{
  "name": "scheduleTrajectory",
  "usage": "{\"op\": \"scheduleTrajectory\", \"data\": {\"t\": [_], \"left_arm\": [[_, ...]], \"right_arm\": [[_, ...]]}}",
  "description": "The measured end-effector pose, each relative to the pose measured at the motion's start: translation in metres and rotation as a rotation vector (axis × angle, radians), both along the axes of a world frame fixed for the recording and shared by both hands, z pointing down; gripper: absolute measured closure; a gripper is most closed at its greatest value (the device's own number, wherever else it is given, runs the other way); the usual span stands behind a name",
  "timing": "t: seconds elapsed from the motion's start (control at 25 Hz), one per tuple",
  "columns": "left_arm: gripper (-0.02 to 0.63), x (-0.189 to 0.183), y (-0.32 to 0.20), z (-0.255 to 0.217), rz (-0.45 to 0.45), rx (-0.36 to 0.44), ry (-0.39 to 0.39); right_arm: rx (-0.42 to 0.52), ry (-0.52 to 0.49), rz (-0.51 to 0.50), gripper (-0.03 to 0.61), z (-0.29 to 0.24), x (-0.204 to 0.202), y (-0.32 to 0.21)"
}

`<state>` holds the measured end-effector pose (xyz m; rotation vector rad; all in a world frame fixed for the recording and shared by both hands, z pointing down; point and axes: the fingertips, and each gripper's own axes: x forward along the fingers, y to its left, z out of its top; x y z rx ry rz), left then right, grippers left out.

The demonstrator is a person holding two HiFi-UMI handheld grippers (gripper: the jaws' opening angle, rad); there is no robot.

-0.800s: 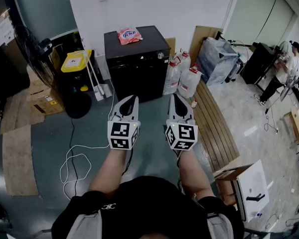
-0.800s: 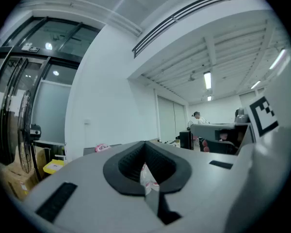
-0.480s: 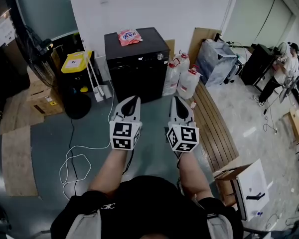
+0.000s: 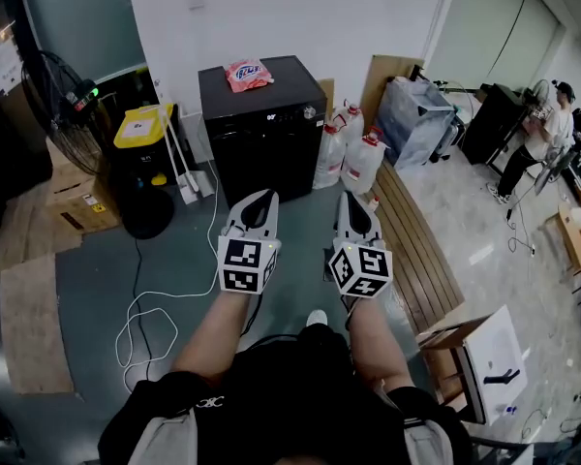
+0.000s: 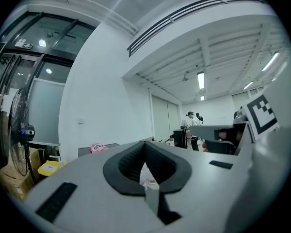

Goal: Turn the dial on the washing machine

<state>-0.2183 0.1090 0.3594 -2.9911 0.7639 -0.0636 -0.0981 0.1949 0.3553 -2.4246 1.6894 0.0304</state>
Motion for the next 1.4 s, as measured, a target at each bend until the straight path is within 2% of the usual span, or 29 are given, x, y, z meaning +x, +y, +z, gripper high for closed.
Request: {"op": "scheduleTrajectory", "data": {"t": [0.24,0.36,0.48,0.8,1.24,1.4], "left_arm": [[0.621,0.014,-0.021,0.005,-0.003,0.019,0.021],[0.621,0.032,-0.04,0.01,-0.018,0.038,0.02],[0.621,0.057,-0.061,0.009,-0.033,0.046,0.025],[0.621,0.144,-0.139,0.016,-0.061,0.028,-0.002],[0.621,0.282,-0.257,0.008,-0.122,0.002,-0.045],[0.621,0.318,-0.291,0.012,-0.152,-0.018,-0.06]], "right_arm": [[0.009,0.033,0.004,0.58,0.005,0.017,-0.022],[0.016,0.064,0.0,0.58,0.005,0.036,-0.04],[0.031,0.052,-0.016,0.58,0.005,0.064,-0.063],[0.015,0.033,-0.064,0.58,0.016,0.147,-0.151],[-0.015,0.041,-0.127,0.58,0.009,0.286,-0.275],[-0.03,0.037,-0.163,0.58,0.011,0.322,-0.314]]}}
